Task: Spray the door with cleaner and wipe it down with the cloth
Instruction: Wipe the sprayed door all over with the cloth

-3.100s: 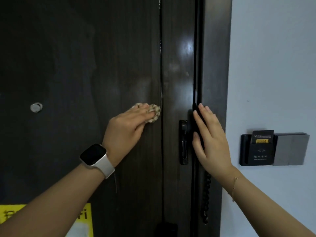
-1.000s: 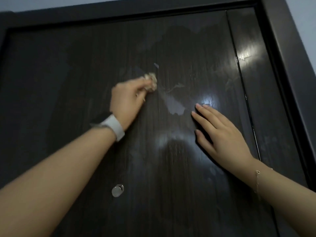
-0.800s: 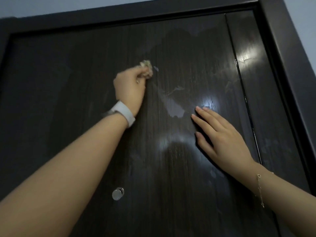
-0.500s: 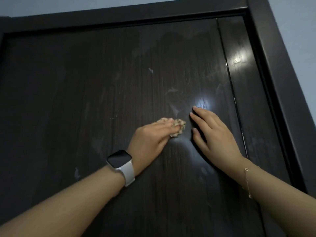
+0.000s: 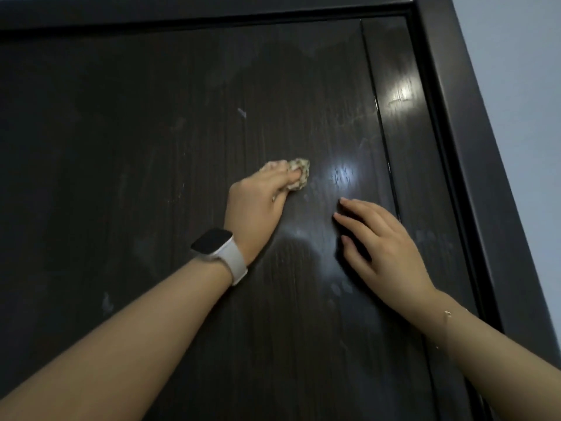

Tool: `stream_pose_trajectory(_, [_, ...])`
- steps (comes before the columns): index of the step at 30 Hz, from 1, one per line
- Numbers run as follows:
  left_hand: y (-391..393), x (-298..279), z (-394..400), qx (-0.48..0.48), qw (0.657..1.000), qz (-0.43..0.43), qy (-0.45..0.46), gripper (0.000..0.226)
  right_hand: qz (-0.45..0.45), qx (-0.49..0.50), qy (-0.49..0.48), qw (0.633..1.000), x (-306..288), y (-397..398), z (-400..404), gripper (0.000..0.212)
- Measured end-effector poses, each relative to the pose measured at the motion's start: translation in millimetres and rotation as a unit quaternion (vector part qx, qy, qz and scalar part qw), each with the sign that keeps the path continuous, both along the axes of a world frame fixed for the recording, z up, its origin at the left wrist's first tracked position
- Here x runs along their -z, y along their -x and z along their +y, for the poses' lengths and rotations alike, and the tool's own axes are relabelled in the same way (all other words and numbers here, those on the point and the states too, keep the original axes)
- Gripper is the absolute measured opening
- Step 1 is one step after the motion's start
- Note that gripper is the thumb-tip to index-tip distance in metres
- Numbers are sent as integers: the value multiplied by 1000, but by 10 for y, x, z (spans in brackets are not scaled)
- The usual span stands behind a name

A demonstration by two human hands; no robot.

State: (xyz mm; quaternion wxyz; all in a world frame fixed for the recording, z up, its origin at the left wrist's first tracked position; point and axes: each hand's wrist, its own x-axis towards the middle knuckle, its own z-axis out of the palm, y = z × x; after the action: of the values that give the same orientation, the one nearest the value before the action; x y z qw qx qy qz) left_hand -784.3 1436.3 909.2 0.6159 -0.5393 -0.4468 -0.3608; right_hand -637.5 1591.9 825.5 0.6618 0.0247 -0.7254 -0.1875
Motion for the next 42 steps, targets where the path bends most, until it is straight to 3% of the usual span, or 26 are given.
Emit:
stream_pose_trajectory(3, [41, 660, -56, 4, 999, 7, 32, 35, 16, -36, 43, 998, 493, -145, -105, 37])
stream_pose_trajectory(11, [182, 2039, -382, -10, 995, -32, 94, 29, -72, -50, 74, 993, 1833, 87, -203, 40])
stream_pose_trajectory(15, [144, 2635, -448, -2, 993, -63, 103, 30, -65, -45, 70, 994, 2092, 210, -191, 41])
stream_pose_trajectory(20, [177, 3513, -547, -9, 983, -28, 181, 27, -54, -42, 63, 996, 2118, 240, -153, 41])
stream_pose_trajectory(24, [167, 3458, -596, -7, 970, -61, 234, 26, -57, -44, 62, 995, 2130, 235, -151, 40])
stream_pose_trajectory(27, [105, 2892, -517, 11, 986, -120, 118, 21, -67, -41, 68, 995, 2146, 232, -151, 41])
stream_pose_trajectory(29, [68, 2468, -428, 36, 986, -159, 37, 32, -80, -36, 71, 994, 2151, 224, -147, 43])
stream_pose_trajectory(32, [24, 2222, -285, 36, 985, -172, 3, 33, -91, -48, 80, 991, 2124, 189, -156, 42])
stream_pose_trajectory(35, [-25, 2519, -178, 24, 988, -150, 18, 32, -94, -95, 136, 982, 2210, 95, -225, 41])
stream_pose_trajectory(39, [-127, 3400, -65, 23, 992, -67, 107, 26, -52, -124, 242, 961, 2818, -87, -428, 43])
stream_pose_trajectory(42, [-200, 4019, -109, 22, 977, -95, 191, 27, -57, -88, 321, 941, 3363, -193, -520, 46])
